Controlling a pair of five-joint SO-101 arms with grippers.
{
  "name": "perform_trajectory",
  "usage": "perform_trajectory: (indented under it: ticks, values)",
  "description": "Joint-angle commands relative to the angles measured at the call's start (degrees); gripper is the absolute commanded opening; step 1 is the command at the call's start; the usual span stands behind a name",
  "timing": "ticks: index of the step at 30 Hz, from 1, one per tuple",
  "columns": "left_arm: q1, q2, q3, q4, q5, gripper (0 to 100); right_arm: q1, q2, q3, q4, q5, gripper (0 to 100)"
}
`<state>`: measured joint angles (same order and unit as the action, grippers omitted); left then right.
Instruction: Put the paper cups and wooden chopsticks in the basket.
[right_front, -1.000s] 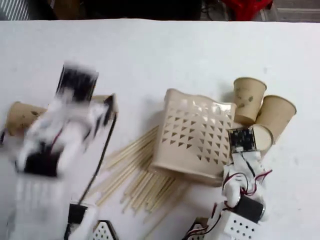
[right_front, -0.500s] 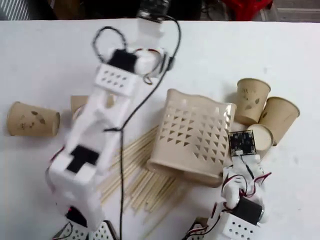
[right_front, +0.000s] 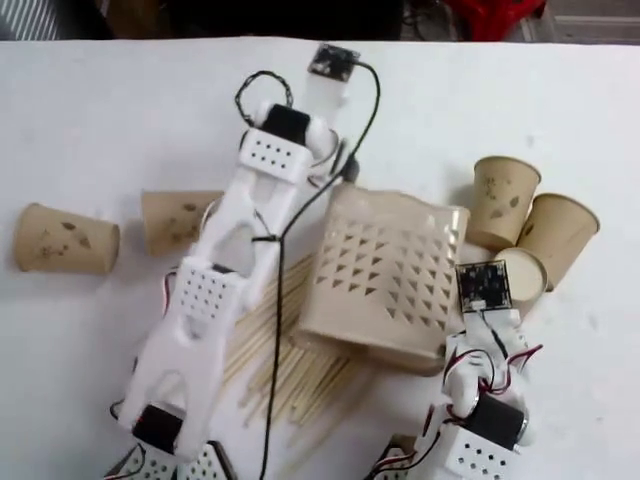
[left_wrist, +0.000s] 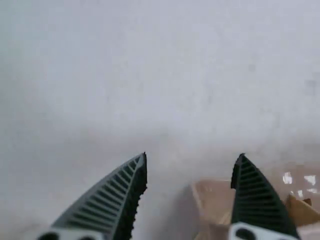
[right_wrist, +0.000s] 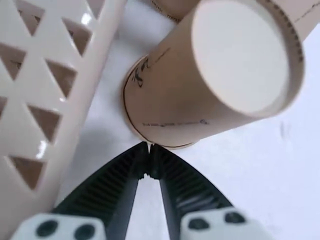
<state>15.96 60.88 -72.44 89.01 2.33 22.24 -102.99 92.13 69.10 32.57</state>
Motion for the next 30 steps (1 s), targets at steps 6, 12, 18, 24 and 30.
perform_trajectory:
  ticks: [6, 12, 18, 24, 30]
  values:
    - [0.4, 5.9, -15.6, 12.1, -11.4, 20, -0.7, -0.3, -0.4, 0.3, -0.4, 1.8]
    - [0.2, 5.8, -15.8, 13.4, -19.4, 1, -0.7, -0.3, -0.3, 0.3, -0.4, 1.8]
    - [0.4, 4.6, -9.6, 13.4, -21.8, 2, -0.7, -0.3, -0.3, 0.3, -0.3, 1.8]
    - [0.3, -3.0, -3.6, 13.4, -21.8, 2, -0.7, -0.3, -0.3, 0.3, -0.3, 1.8]
    - [0.3, -13.8, 3.1, 13.4, -21.6, 2, -0.7, -0.3, -0.3, 0.3, -0.2, 1.8]
